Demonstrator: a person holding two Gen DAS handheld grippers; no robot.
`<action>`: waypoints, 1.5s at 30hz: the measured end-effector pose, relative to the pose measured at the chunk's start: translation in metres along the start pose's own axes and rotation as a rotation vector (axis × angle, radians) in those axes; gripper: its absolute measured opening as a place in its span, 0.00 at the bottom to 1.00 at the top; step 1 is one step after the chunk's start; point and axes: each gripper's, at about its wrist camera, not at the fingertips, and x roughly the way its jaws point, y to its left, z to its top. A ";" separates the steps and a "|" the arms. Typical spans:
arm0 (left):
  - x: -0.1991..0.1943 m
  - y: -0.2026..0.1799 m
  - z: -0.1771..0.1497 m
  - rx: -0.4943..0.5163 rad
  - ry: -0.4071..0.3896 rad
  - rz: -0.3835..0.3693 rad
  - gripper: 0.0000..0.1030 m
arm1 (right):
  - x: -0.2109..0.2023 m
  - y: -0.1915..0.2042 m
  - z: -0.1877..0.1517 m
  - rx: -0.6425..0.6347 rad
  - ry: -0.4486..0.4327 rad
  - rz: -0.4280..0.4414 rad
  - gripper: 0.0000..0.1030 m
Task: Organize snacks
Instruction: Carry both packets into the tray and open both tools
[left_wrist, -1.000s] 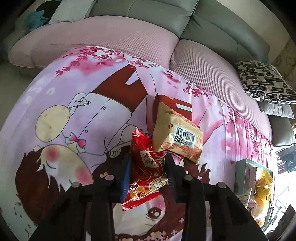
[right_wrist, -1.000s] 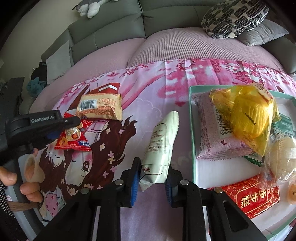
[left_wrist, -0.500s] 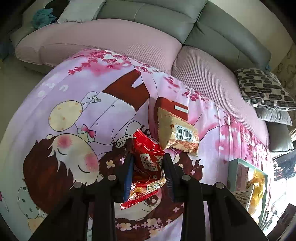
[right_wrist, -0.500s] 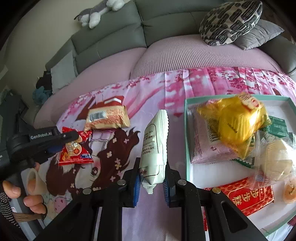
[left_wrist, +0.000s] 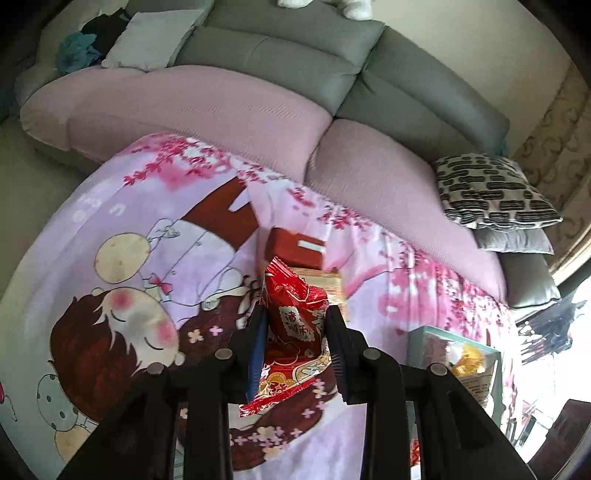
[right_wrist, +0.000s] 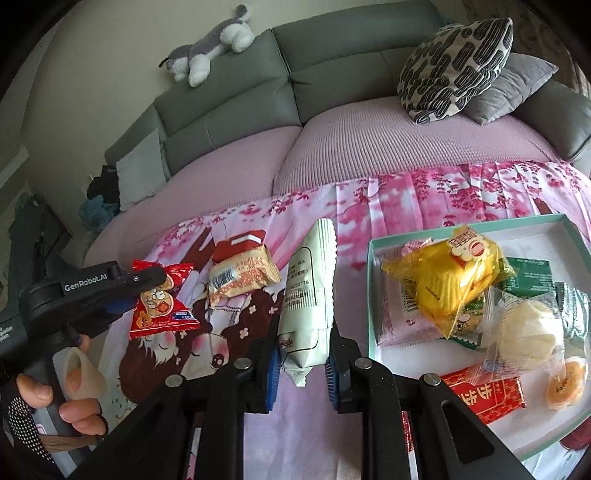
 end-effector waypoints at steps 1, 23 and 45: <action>-0.001 -0.004 0.000 0.011 -0.001 -0.009 0.32 | -0.002 0.000 0.001 0.002 -0.005 -0.001 0.21; 0.023 -0.150 -0.071 0.370 0.137 -0.264 0.32 | -0.090 -0.158 0.010 0.352 -0.201 -0.281 0.21; 0.050 -0.180 -0.124 0.489 0.270 -0.245 0.42 | -0.081 -0.203 -0.006 0.472 -0.139 -0.304 0.45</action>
